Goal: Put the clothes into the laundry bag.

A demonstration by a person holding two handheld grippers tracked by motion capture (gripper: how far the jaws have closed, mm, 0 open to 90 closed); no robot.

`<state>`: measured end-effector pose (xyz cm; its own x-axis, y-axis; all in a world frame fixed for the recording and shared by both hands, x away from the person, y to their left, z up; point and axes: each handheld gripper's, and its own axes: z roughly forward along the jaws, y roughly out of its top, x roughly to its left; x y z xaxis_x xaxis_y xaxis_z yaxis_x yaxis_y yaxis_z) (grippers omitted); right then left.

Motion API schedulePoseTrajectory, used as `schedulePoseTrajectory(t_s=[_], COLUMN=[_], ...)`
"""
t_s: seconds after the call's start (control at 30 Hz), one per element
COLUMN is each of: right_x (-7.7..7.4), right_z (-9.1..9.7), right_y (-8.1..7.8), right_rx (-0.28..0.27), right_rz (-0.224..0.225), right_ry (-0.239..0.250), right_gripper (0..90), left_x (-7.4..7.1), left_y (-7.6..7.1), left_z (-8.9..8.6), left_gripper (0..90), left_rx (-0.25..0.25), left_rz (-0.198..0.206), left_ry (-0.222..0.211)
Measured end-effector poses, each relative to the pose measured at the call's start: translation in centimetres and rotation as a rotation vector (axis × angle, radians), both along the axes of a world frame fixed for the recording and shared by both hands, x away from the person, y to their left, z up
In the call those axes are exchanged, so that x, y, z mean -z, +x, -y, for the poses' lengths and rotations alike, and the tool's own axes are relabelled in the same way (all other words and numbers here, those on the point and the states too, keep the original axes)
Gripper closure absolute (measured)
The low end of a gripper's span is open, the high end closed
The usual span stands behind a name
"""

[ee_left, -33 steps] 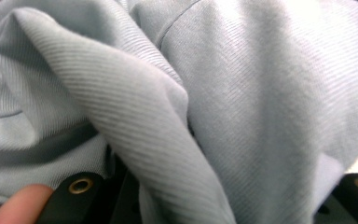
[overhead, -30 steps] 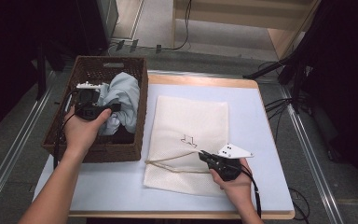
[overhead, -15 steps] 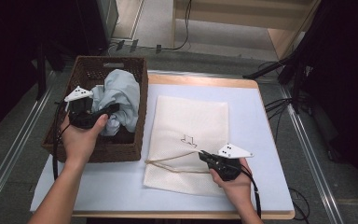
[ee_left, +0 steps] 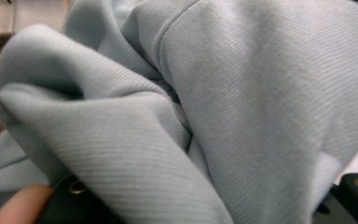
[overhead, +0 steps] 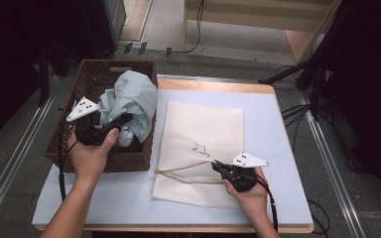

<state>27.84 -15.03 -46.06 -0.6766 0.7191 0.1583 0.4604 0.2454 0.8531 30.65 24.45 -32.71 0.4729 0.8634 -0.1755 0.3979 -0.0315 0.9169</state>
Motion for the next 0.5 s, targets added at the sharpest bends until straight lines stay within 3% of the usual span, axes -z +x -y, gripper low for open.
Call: schedulePoseTrajectory(t_s=[0.4,0.5], right_x=[0.0,0.0], right_z=[0.0,0.0], right_y=[0.0,0.0], right_rx=[0.001,0.001], right_rz=[-0.007,-0.008], right_ry=[0.003,0.004], right_gripper=[87.9,87.9], left_x=[0.0,-0.1], left_y=[-3.1,-4.2], left_z=[3.1,4.0], left_gripper=[75.4,75.4], left_rx=[0.105,0.119], left_rz=[0.061,0.101], left_ry=[-0.030,-0.021])
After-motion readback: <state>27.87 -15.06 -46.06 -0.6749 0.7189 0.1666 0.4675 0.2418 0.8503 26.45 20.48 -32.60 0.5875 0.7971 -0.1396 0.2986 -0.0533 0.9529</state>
